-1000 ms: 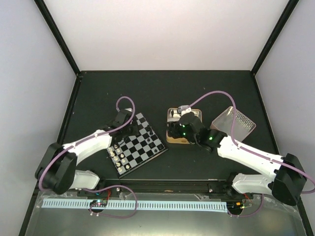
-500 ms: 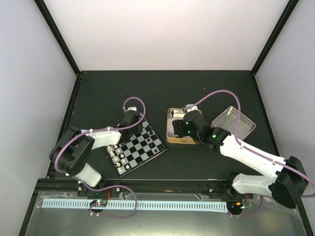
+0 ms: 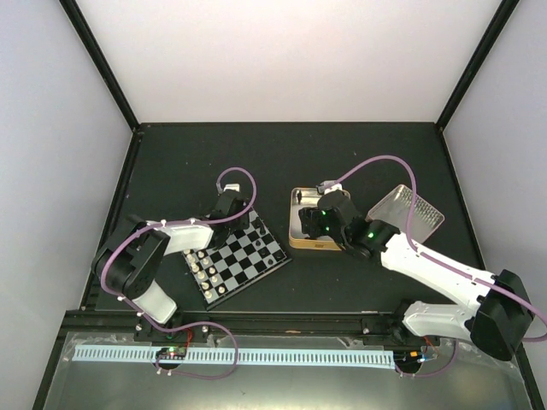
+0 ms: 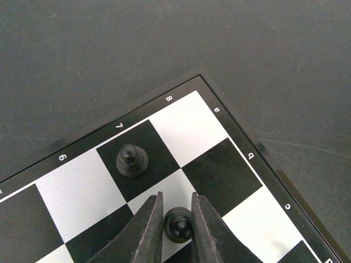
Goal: Set up the chess pieces on the board
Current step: Place the chess piece on the chessboard.
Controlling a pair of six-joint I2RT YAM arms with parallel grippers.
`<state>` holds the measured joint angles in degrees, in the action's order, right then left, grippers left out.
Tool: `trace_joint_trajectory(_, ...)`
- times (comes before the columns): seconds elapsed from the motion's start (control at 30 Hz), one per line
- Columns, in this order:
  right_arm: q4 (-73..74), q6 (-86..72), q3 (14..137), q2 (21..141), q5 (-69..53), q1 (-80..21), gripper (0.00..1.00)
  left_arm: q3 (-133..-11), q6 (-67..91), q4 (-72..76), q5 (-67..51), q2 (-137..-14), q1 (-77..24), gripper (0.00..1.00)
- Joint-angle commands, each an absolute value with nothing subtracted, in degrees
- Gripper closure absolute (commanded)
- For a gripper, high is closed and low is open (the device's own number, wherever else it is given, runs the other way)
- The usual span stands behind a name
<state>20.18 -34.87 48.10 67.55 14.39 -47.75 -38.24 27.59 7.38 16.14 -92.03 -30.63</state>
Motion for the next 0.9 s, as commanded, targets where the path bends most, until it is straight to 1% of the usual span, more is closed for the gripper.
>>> trace_joint_trajectory(0.0, 20.1, -35.2, 49.9, 68.2, 14.3, -47.3, 0.27, -39.4, 26.6, 6.6, 17.8, -92.9, -31.0, 0.83)
trace_joint_trajectory(0.13, 20.1, -35.0, 50.2, 68.2, 14.1, -47.4, 0.28, -39.1, 26.5, 6.2, 17.4, -92.2, -31.0, 0.75)
trace_joint_trajectory(0.27, 20.1, -35.2, 50.2, 68.0, 13.6, -47.3, 0.27, -39.5, 26.6, 5.1, 16.7, -91.1, -31.0, 0.73)
trace_joint_trajectory(0.53, 20.9, -35.4, 51.1, 67.0, 13.2, -47.2, 0.27, -40.4, 27.5, 1.6, 17.0, -88.7, -31.0, 0.75)
trace_joint_trajectory(0.63, 20.8, -35.3, 51.3, 66.9, 12.6, -47.1, 0.27, -40.9, 27.0, 2.0, 15.9, -89.7, -31.0, 0.72)
trace_joint_trajectory(0.87, 21.6, -35.6, 51.6, 66.8, 12.3, -46.5, 0.27, -42.0, 27.6, 0.0, 15.6, -90.3, -30.8, 0.71)
